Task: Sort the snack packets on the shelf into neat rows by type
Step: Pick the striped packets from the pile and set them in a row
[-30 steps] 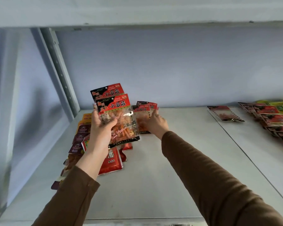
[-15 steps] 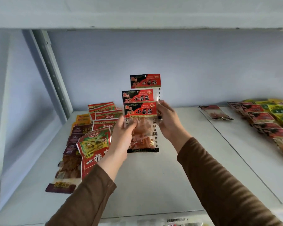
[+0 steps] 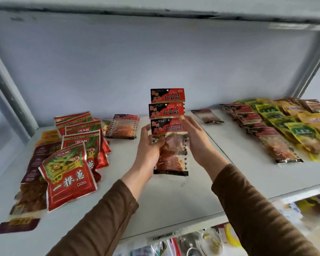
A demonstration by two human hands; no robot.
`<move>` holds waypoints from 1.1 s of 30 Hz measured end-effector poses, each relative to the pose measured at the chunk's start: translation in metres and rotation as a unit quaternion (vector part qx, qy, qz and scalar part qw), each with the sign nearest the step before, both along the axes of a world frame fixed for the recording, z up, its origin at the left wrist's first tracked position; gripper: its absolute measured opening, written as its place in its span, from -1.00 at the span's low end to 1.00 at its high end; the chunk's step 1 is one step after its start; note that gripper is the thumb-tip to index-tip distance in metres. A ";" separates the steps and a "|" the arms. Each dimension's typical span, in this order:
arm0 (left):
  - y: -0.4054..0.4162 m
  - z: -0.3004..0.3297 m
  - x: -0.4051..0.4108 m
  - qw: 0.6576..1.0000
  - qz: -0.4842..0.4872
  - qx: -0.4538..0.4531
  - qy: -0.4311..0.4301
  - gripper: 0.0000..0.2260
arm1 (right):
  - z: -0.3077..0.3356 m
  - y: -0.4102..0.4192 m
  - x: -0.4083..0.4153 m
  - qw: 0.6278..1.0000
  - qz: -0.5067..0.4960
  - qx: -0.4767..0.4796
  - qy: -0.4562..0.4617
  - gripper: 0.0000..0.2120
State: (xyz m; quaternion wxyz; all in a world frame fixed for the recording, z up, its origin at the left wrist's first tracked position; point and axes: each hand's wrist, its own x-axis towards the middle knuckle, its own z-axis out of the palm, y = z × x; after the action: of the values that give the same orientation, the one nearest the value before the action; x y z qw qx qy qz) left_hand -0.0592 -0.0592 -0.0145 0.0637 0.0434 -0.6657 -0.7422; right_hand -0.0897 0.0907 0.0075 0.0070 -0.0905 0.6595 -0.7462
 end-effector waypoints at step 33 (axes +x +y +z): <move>0.214 -0.027 -0.166 0.926 0.009 -0.366 -0.095 -0.63 | -0.049 0.216 -0.169 0.896 -0.102 0.431 -0.033 -0.48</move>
State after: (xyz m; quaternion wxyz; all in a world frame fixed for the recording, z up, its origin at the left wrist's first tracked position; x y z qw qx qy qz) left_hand -0.2254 0.1552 -0.0414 0.0186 0.0933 -0.8937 -0.4385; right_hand -0.2592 0.3072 -0.0419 -0.0091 0.0143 0.9215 -0.3881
